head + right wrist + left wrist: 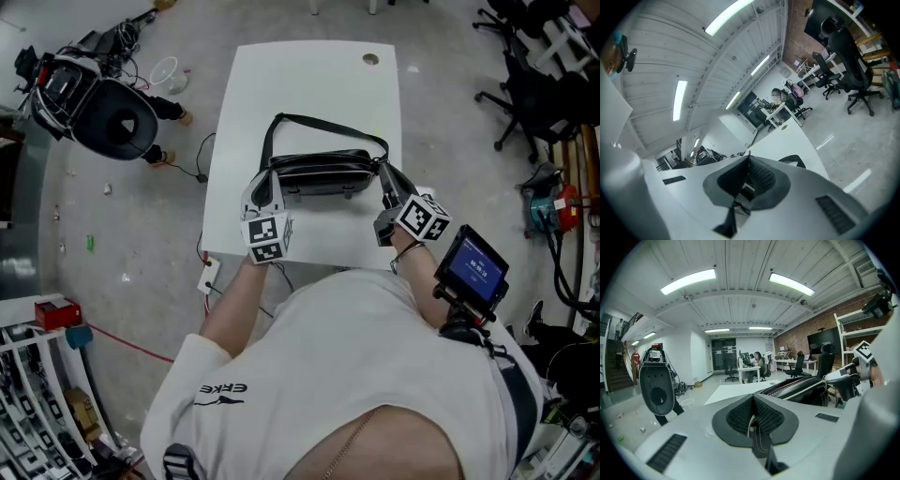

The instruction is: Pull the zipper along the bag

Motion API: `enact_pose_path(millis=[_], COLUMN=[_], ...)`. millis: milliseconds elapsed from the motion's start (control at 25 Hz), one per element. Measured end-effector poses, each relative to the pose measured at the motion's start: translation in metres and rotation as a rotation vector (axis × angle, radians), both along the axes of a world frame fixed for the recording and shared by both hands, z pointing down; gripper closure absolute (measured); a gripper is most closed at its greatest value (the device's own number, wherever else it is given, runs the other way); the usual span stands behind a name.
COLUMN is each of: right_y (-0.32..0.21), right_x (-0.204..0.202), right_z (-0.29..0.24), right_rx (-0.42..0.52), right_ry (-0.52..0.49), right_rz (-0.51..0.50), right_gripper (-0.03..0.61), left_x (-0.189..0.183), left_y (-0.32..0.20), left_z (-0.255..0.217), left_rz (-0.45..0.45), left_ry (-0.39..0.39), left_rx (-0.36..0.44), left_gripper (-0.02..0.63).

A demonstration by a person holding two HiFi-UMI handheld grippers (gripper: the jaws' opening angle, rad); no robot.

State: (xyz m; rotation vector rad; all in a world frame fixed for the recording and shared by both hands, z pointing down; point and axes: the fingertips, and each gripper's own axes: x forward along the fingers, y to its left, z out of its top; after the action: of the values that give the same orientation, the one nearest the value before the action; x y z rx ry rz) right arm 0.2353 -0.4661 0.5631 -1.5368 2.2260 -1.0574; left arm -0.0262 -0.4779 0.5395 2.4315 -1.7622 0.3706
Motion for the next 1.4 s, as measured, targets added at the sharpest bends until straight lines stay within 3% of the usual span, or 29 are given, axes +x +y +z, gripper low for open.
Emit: enact_pose_path(millis=[760, 1400], right_y=[0.008, -0.007], right_x=[-0.032, -0.016], right_z=[-0.024, -0.037], right_rx=[0.025, 0.022], right_ry=[0.027, 0.063], right_rz=[-0.066, -0.022], right_gripper=[0.570, 0.571], left_x=[-0.020, 0.023], left_y=[0.012, 0.001], left_z=[-0.011, 0.002], left_rz=[0.027, 0.156], left_ry=[-0.043, -0.050], left_rx=[0.024, 0.021], left_gripper=[0.610, 0.611])
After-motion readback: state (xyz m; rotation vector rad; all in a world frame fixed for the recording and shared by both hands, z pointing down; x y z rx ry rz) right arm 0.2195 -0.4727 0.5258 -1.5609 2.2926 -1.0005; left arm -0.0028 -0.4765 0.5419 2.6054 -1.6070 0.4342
